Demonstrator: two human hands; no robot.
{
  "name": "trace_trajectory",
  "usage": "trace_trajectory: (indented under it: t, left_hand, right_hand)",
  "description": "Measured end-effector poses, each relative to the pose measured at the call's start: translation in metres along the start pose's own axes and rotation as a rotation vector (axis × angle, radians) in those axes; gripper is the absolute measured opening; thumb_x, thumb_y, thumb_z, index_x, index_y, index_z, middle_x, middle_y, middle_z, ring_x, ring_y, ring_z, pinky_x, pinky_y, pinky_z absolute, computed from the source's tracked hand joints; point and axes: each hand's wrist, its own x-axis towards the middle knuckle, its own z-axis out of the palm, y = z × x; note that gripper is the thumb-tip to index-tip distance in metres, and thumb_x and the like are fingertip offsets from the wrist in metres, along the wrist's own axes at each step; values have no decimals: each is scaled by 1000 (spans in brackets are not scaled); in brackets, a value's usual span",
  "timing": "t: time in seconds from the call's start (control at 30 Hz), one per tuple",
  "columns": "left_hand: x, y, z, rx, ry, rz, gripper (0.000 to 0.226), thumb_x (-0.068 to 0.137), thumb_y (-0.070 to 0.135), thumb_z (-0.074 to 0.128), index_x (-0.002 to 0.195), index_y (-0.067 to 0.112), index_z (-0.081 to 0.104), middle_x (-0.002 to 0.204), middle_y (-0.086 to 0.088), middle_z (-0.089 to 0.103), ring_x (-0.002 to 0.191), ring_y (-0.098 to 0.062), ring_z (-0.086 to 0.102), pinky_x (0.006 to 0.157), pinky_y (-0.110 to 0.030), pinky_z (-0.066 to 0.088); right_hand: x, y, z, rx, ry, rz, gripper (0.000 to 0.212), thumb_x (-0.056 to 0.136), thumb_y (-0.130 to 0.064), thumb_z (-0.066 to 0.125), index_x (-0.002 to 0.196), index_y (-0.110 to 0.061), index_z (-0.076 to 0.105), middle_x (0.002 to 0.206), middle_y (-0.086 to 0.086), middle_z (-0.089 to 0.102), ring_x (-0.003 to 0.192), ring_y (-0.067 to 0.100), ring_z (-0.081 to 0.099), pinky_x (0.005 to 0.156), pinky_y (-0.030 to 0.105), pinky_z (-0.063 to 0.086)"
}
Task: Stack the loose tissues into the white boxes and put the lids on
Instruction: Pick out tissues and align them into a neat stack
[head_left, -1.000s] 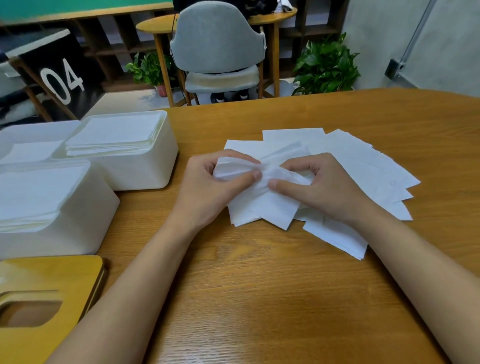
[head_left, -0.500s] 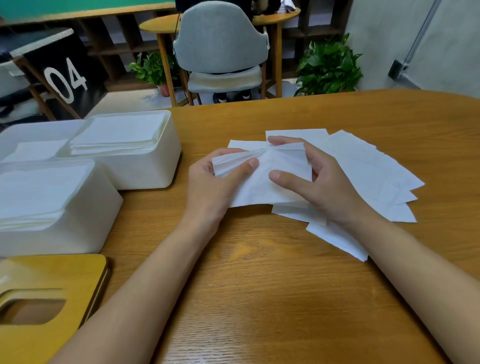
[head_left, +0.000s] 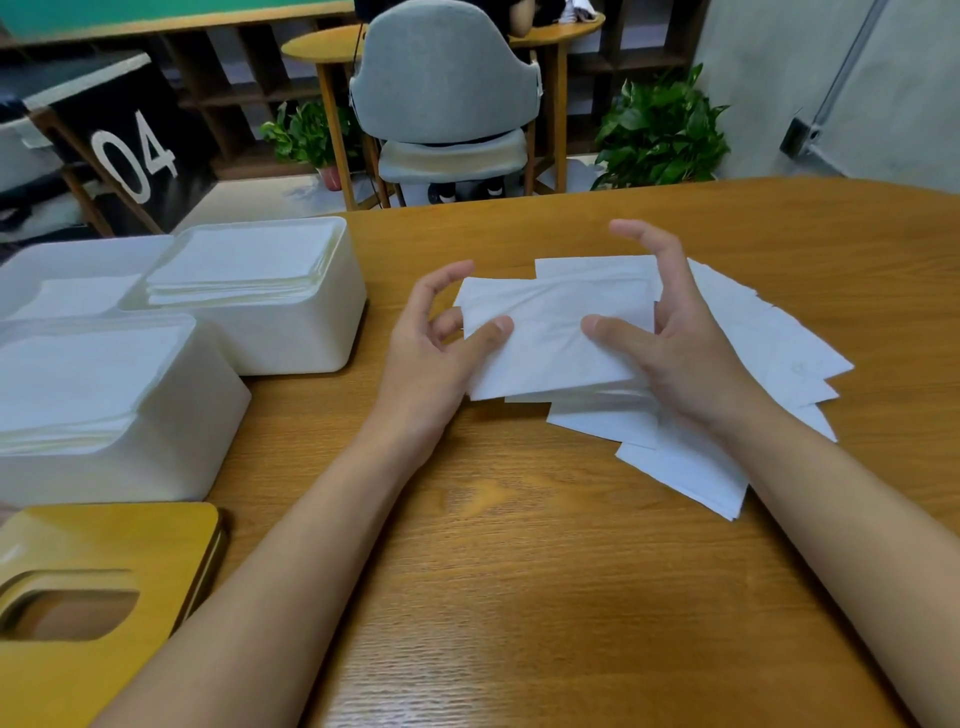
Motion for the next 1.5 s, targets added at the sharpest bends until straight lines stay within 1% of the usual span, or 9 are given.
trace_trajectory:
  t: [0.13, 0.3, 0.47, 0.6, 0.73, 1.0, 1.2, 1.33, 1.5]
  left_hand:
    - [1, -2, 0, 84, 111, 95, 43, 97, 11, 75, 135, 20, 58, 104, -12, 79, 87, -20, 78, 66, -30, 59]
    - [6, -14, -4, 378, 100, 233, 41, 100, 24, 72, 136, 32, 53, 99, -12, 70, 92, -13, 68, 80, -41, 55]
    - [3, -19, -9, 845, -138, 189, 73, 97, 30, 67, 157, 42, 25, 156, 12, 49, 120, -15, 56, 103, -35, 41]
    - [4, -22, -7, 944, -180, 240, 64, 96, 32, 64, 153, 40, 37, 144, 11, 60, 87, -13, 55, 93, -35, 44]
    - [4, -19, -9, 1053, -107, 344, 62, 89, 39, 71, 147, 39, 48, 113, 17, 68, 107, -6, 59, 102, -39, 37]
    - [8, -19, -19, 1095, -176, 414, 32, 88, 60, 68, 110, 37, 75, 94, 18, 63, 94, -2, 58, 93, -44, 44]
    - [10, -21, -17, 1038, -213, 445, 25, 91, 45, 77, 110, 29, 76, 117, 18, 71, 115, -5, 61, 96, -34, 50]
    - [9, -21, -16, 1043, -130, 459, 15, 93, 30, 74, 107, 29, 78, 103, 15, 77, 96, -10, 68, 82, -38, 54]
    - [2, -12, -15, 907, -98, 538, 13, 95, 19, 68, 103, 21, 78, 88, 24, 71, 79, -4, 67, 72, -31, 52]
  right_hand:
    - [1, -3, -6, 60, -101, 85, 55, 89, -20, 76, 138, -39, 60, 125, -1, 72, 110, 19, 71, 89, 28, 57]
    - [0, 5, -5, -209, -26, 81, 32, 97, -3, 67, 115, -27, 80, 120, -20, 75, 118, -7, 63, 100, 12, 45]
    - [4, 8, -12, -242, 277, 104, 36, 98, -2, 63, 114, -30, 79, 110, -36, 70, 110, -18, 60, 93, 2, 43]
    - [3, 5, -13, -214, 339, 113, 37, 97, -3, 62, 113, -31, 79, 113, -31, 72, 112, -14, 61, 99, 10, 47]
    - [3, 2, -15, -190, 361, 112, 37, 97, -3, 62, 113, -31, 80, 108, -35, 72, 112, -12, 62, 108, 24, 49]
    - [3, 4, -13, -203, 338, 117, 37, 97, -4, 61, 111, -32, 80, 109, -36, 71, 115, -14, 59, 114, 29, 45]
    - [3, 7, -11, -230, 286, 78, 37, 98, -4, 61, 113, -32, 79, 114, -34, 71, 116, -15, 58, 106, 16, 43]
    - [2, 10, -10, -225, 237, 46, 38, 98, -3, 60, 120, -29, 77, 121, -25, 73, 119, -7, 61, 110, 22, 45]
    - [3, 8, -10, -225, 180, 10, 32, 103, -10, 61, 126, -27, 74, 127, -21, 71, 121, -8, 60, 97, 6, 40]
